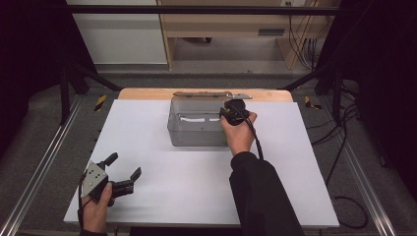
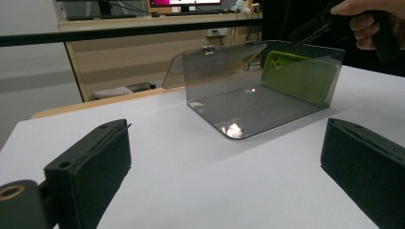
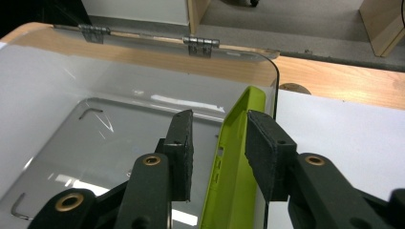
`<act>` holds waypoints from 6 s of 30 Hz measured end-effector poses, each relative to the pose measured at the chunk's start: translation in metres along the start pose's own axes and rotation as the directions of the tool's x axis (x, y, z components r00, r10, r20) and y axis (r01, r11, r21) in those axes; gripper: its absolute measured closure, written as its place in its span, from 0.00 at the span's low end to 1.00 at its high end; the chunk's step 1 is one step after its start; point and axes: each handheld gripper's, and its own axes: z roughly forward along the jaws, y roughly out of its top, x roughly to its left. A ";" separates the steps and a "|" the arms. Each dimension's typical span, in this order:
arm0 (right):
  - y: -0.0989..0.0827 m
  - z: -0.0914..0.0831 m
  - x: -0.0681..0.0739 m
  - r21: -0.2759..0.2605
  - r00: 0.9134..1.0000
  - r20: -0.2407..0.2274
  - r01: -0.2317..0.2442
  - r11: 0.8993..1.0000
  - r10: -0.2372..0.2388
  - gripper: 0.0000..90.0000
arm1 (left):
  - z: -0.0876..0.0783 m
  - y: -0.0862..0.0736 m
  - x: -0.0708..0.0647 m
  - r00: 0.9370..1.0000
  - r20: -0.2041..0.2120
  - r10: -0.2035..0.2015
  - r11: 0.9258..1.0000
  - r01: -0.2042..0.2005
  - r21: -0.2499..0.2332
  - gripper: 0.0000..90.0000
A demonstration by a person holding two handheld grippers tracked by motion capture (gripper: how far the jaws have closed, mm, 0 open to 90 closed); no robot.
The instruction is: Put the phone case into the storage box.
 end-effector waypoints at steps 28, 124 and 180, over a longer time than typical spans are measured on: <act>0.001 -0.002 0.002 -0.015 0.999 -0.043 -0.023 1.000 0.022 0.50 | 0.001 0.000 0.000 1.000 0.004 0.003 1.000 -0.003 0.006 0.04; 0.001 -0.046 -0.003 -0.255 0.998 -0.034 0.039 0.966 -0.049 0.14 | 0.002 -0.001 -0.001 1.000 0.006 0.010 1.000 -0.010 0.018 0.02; -0.015 -0.102 -0.025 -0.374 0.975 -0.173 0.065 0.925 -0.138 0.04 | 0.004 -0.003 -0.003 0.999 0.024 0.025 0.999 -0.026 0.037 0.02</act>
